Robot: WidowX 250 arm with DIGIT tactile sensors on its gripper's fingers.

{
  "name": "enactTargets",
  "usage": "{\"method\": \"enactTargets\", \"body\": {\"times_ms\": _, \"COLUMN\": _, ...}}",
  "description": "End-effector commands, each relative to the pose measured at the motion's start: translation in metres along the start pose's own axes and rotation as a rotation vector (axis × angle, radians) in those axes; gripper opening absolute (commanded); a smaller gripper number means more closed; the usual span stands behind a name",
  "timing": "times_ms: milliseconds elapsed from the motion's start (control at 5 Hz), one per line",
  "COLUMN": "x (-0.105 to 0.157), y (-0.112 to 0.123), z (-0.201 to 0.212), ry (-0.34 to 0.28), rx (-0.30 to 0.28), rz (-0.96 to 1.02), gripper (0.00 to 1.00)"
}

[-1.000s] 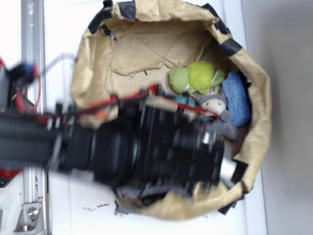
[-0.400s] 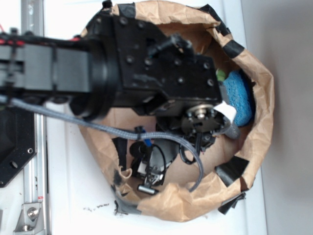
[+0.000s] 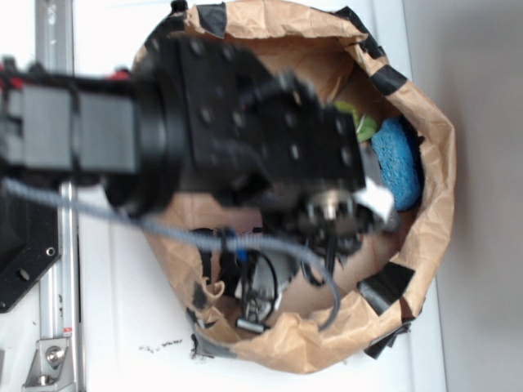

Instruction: Grab the black box.

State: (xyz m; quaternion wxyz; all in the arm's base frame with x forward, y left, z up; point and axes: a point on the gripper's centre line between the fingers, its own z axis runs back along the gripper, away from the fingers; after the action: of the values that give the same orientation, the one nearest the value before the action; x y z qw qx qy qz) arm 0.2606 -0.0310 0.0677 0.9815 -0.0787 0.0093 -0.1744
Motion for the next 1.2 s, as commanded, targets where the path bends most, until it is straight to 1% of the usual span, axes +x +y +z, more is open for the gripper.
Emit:
{"method": "enactTargets", "body": {"times_ms": 0, "x": -0.002, "y": -0.005, "z": -0.022, "ry": 0.042, "rx": 0.027, "rz": -0.027, "gripper": 1.0}}
{"method": "enactTargets", "body": {"times_ms": 200, "x": -0.004, "y": -0.005, "z": -0.026, "ry": 0.053, "rx": 0.017, "rz": -0.019, "gripper": 1.0}}
{"method": "enactTargets", "body": {"times_ms": 400, "x": -0.003, "y": -0.023, "z": -0.03, "ry": 0.055, "rx": -0.012, "rz": -0.07, "gripper": 1.0}}
{"method": "enactTargets", "body": {"times_ms": 600, "x": -0.006, "y": -0.038, "z": -0.033, "ry": 0.073, "rx": -0.035, "rz": -0.106, "gripper": 1.0}}
{"method": "enactTargets", "body": {"times_ms": 800, "x": -0.015, "y": -0.045, "z": -0.025, "ry": 0.061, "rx": -0.071, "rz": -0.119, "gripper": 1.0}}
{"method": "enactTargets", "body": {"times_ms": 1000, "x": -0.02, "y": -0.051, "z": -0.022, "ry": 0.052, "rx": -0.093, "rz": -0.137, "gripper": 1.0}}
